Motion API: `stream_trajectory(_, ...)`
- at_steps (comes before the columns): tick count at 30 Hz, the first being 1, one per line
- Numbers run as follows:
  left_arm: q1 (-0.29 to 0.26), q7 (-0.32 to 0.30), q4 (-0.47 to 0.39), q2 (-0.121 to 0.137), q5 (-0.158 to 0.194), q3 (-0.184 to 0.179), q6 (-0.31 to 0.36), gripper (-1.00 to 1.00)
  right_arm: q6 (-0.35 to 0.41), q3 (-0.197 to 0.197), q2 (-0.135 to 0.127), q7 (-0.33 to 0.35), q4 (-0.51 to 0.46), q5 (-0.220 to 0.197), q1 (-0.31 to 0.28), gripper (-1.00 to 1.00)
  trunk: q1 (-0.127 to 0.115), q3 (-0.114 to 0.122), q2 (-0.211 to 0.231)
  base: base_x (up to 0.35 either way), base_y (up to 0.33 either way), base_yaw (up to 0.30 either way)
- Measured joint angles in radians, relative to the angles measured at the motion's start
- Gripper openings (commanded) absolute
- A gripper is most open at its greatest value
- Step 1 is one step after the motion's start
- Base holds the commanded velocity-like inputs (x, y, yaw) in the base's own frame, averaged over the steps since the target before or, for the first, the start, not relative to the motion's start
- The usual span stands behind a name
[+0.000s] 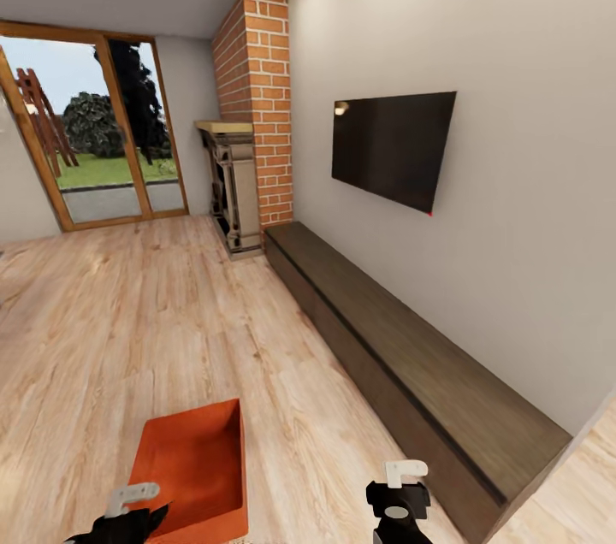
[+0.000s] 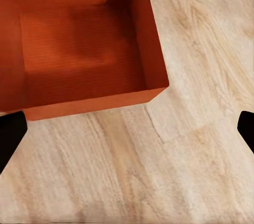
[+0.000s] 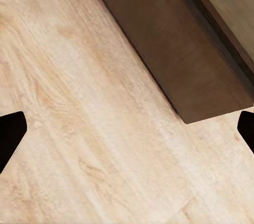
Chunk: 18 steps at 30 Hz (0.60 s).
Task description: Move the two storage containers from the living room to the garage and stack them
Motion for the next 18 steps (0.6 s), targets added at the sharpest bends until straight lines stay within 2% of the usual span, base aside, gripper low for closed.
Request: stream_trajectory(18, 0.001, 0.0, 0.001, -0.001, -0.001, 0.001, -0.021, 1.0, 0.0, 0.0, 0.001, 0.0, 0.0, 0.0, 0.0, 1.0, 0.0, -0.009, 0.0, 0.0, 0.0, 0.272)
